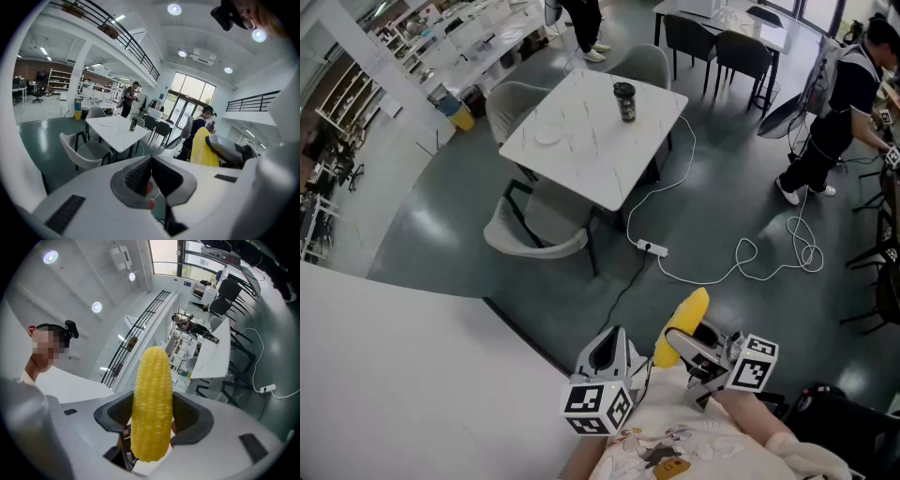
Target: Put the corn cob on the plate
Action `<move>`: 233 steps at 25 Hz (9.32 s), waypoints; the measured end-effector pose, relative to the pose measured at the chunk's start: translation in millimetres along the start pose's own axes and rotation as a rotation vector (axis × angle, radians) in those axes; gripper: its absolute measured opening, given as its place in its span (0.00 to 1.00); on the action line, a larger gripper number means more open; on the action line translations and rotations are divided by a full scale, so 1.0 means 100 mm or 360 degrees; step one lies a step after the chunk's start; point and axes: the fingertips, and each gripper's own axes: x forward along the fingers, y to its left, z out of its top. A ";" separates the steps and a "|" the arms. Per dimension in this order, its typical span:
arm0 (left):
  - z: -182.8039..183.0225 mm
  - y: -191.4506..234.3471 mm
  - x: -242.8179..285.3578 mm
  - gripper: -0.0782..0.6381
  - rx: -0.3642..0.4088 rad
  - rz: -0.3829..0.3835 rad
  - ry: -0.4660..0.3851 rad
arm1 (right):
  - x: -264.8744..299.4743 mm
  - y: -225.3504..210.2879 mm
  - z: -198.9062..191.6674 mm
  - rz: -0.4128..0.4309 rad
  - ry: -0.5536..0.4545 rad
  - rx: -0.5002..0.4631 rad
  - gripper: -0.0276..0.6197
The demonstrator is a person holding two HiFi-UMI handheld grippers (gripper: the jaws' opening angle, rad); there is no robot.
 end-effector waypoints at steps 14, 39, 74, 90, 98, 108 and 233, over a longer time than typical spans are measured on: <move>-0.02 -0.11 0.12 0.12 -0.0011 0.0037 0.0004 | -0.08 -0.07 0.20 0.0040 -0.0010 0.0022 0.42; -0.27 -0.78 0.61 0.12 -0.0094 0.0080 0.0056 | -0.76 -0.55 0.74 -0.0012 0.0000 0.0024 0.42; 1.89 1.79 1.84 0.12 -0.0142 -0.0050 -0.0003 | 2.59 -0.97 1.47 -0.0177 -0.0054 -0.0034 0.42; 2.10 2.25 2.07 0.12 -0.0170 -0.0050 0.0011 | 3.05 -1.19 1.56 -0.0248 -0.0077 -0.0021 0.42; 2.35 2.58 2.35 0.12 -0.0179 0.0014 -0.0018 | 3.54 -1.40 1.74 -0.0203 -0.0023 -0.0040 0.42; 2.89 2.96 3.06 0.12 -0.0134 0.0046 -0.0010 | 4.24 -1.82 2.23 -0.0211 0.0024 -0.0061 0.42; 2.72 5.20 5.73 0.12 -0.0507 0.0411 0.0143 | 7.52 -4.79 2.28 -0.0634 0.0844 -0.1080 0.09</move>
